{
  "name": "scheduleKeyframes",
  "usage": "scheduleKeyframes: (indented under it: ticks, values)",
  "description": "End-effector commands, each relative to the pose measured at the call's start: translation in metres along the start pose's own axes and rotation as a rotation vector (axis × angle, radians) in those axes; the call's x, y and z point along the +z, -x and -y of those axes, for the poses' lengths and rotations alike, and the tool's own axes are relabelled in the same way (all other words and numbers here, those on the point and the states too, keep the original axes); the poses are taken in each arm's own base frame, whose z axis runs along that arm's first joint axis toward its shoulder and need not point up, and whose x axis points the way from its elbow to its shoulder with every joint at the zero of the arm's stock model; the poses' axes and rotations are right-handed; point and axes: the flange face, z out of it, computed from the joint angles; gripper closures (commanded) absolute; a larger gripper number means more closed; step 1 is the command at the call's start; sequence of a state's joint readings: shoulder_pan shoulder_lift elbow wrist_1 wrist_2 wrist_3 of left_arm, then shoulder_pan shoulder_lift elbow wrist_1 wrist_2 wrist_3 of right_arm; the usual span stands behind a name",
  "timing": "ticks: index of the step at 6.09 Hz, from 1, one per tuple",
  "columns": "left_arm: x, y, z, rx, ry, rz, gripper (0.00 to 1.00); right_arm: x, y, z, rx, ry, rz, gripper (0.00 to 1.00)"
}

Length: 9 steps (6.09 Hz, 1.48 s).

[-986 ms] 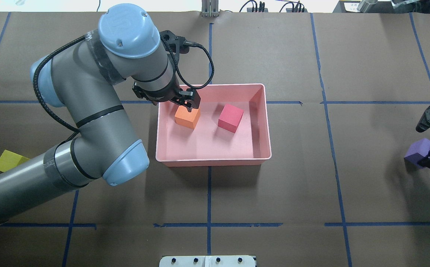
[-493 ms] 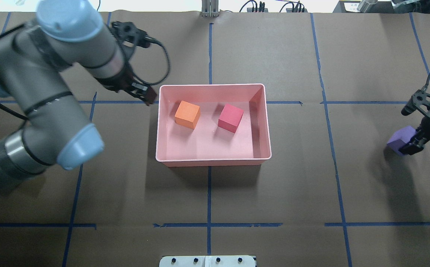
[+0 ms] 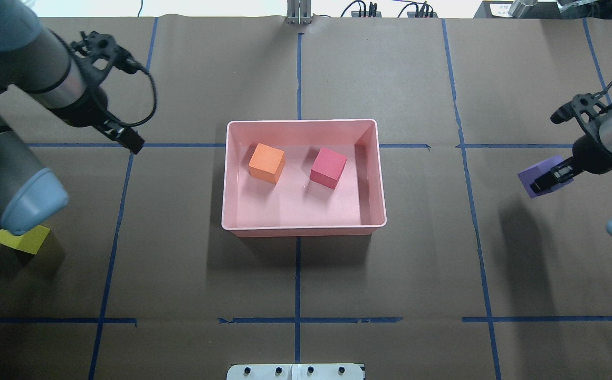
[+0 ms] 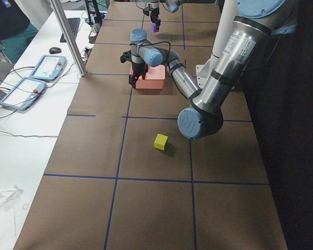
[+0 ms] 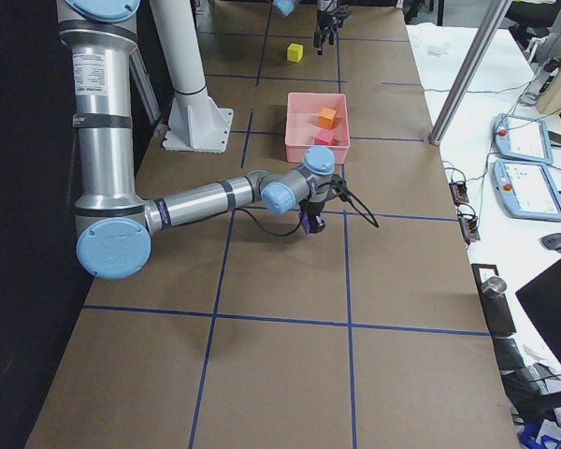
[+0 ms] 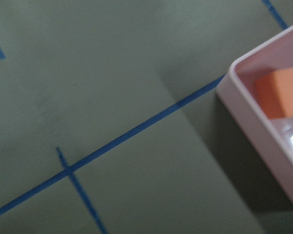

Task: Place blocks into pink bin with both arms
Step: 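Carry the purple cube over the bin while the left arm reaches out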

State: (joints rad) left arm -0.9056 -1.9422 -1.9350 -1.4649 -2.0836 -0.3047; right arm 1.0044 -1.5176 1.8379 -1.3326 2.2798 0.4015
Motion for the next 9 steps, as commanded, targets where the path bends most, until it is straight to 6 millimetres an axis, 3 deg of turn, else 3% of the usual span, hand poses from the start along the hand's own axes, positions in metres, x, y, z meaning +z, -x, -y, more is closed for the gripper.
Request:
scheduleKeyframes:
  ticks: [1,2,3,4,5,6,7,8,9]
  values:
    - [0.028,0.057,-0.07,0.039,-0.017,0.01,0.0,-0.076,0.125,0.049,0.234,0.014,0.013,0.62]
    - [0.044,0.083,-0.111,0.058,-0.028,0.01,0.0,-0.099,0.19,0.072,0.337,0.023,0.03,0.61]
    - [0.056,0.103,-0.147,0.055,-0.024,0.013,0.0,-0.105,0.246,0.084,0.402,0.021,0.025,0.61]
    - [0.064,0.114,-0.184,0.069,-0.025,-0.026,0.0,-0.093,0.302,0.083,0.441,0.01,0.018,0.61]
    - [0.065,0.121,-0.201,0.065,-0.034,-0.027,0.0,-0.067,0.353,0.077,0.472,-0.005,-0.012,0.59]
    - [0.068,0.123,-0.203,0.06,-0.029,-0.026,0.0,-0.043,0.394,0.087,0.509,-0.015,-0.043,0.56]
    - [0.071,0.126,-0.209,0.053,-0.017,-0.023,0.0,-0.027,0.432,0.111,0.557,-0.007,-0.06,0.48]
    - [0.072,0.128,-0.213,0.046,-0.011,-0.022,0.0,-0.01,0.451,0.115,0.568,-0.007,-0.088,0.04]
    - [0.071,0.128,-0.215,0.033,-0.017,-0.023,0.0,-0.012,0.452,0.116,0.551,-0.02,-0.09,0.01]
